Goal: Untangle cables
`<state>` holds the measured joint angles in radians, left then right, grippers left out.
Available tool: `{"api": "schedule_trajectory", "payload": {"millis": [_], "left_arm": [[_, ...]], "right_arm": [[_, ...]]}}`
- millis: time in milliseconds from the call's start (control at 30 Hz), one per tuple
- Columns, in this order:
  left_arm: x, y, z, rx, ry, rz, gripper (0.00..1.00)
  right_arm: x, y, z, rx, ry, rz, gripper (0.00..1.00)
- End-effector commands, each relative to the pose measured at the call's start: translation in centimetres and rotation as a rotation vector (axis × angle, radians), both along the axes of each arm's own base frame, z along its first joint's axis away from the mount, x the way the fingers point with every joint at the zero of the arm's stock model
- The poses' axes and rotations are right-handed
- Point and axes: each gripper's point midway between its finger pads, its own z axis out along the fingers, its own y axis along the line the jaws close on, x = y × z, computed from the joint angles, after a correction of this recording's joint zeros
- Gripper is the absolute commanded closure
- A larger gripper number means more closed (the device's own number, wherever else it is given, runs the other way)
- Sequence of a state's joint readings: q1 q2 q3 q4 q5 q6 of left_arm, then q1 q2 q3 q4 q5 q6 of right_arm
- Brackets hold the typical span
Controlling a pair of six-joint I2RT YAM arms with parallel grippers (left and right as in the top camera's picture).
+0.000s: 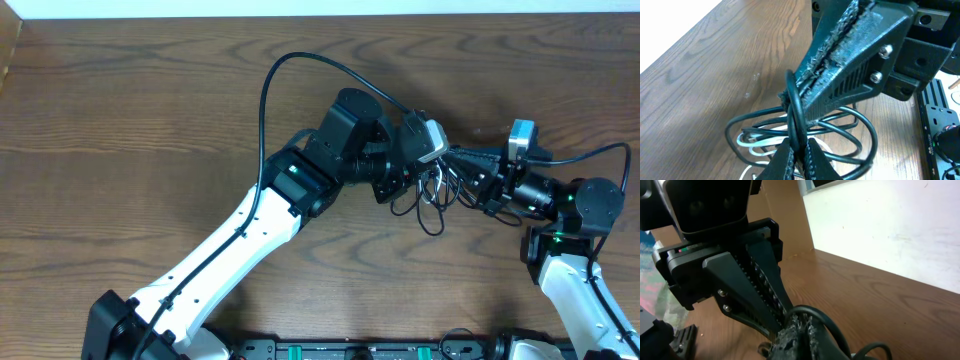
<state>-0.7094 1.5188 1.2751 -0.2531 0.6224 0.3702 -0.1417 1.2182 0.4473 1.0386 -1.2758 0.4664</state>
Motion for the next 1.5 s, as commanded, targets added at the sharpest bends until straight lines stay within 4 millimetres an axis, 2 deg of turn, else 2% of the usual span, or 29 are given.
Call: {"api": "schedule_trajectory", "payload": {"millis": [0, 67, 100, 133, 200, 333, 433, 633, 700, 733, 767, 833, 867, 933, 967, 1033, 1167, 1267, 1400, 1467], "left_arm": [[0.2, 0.1, 0.2, -0.007, -0.003, -0.006, 0.92], [0.5, 0.5, 0.2, -0.005, 0.000, 0.006, 0.92], [0.8, 0.7, 0.1, -0.003, 0.003, 0.013, 0.92], [1.0, 0.9, 0.0, -0.001, 0.007, 0.020, 0.92], [1.2, 1.5, -0.1, 0.001, 0.019, 0.023, 0.92], [0.7, 2.6, 0.2, -0.020, 0.036, -0.039, 0.92], [0.3, 3.0, 1.0, -0.068, 0.058, -0.094, 0.93], [0.2, 3.0, 1.0, -0.069, 0.061, -0.097, 0.92], [0.2, 3.0, 1.0, -0.068, 0.060, -0.096, 0.93], [0.2, 3.0, 1.0, -0.068, 0.060, -0.096, 0.93], [0.3, 3.0, 0.9, -0.066, 0.058, -0.092, 0.92], [0.7, 3.2, 0.7, -0.051, 0.049, -0.067, 0.91], [0.9, 3.3, 0.6, -0.044, 0.045, -0.056, 0.86], [1.0, 3.3, 0.6, -0.042, 0.043, -0.053, 0.62], [1.0, 3.3, 0.6, -0.042, 0.043, -0.053, 0.55], [1.0, 3.3, 0.6, -0.042, 0.043, -0.053, 0.40], [1.0, 3.3, 0.5, -0.039, 0.047, -0.053, 0.37], [0.9, 3.3, 0.3, -0.034, 0.054, -0.051, 0.24], [1.3, 3.6, -0.1, -0.010, 0.056, -0.025, 0.21], [1.5, 3.9, -0.5, 0.009, 0.060, -0.005, 0.21]], "right_arm": [[0.5, -0.4, 0.6, -0.003, -0.031, -0.025, 0.79], [0.5, -0.5, 0.6, -0.004, -0.030, -0.029, 0.53], [0.5, -0.6, 0.6, -0.005, -0.030, -0.030, 0.34], [0.6, -0.8, 0.6, -0.005, -0.030, -0.036, 0.27], [0.8, -1.4, 0.6, -0.006, -0.031, -0.056, 0.18], [0.8, -2.5, 0.4, -0.025, -0.052, -0.074, 0.12], [0.5, -2.4, 0.3, -0.032, -0.050, -0.054, 0.15], [0.5, -2.4, 0.3, -0.032, -0.050, -0.052, 0.24], [0.5, -2.4, 0.3, -0.032, -0.050, -0.052, 0.36], [0.4, -2.3, 0.3, -0.034, -0.050, -0.045, 0.49], [0.2, -2.2, 0.3, -0.038, -0.054, -0.033, 0.58], [-0.3, -2.0, 0.3, -0.047, -0.063, -0.005, 0.70], [-0.4, -1.9, 0.3, -0.050, -0.066, 0.003, 0.74], [-0.5, -1.9, 0.2, -0.048, -0.059, 0.009, 0.85], [-0.6, -1.8, 0.2, -0.050, -0.058, 0.014, 0.87], [-0.7, -1.8, 0.2, -0.051, -0.059, 0.020, 0.89], [-0.7, -1.8, 0.4, -0.050, -0.064, 0.021, 0.89], [-0.8, -1.8, 0.3, -0.050, -0.058, 0.024, 0.85], [-1.3, -1.5, -0.2, -0.063, -0.048, 0.064, 0.76], [-2.3, -1.2, -0.6, -0.078, -0.040, 0.127, 0.69]]}}
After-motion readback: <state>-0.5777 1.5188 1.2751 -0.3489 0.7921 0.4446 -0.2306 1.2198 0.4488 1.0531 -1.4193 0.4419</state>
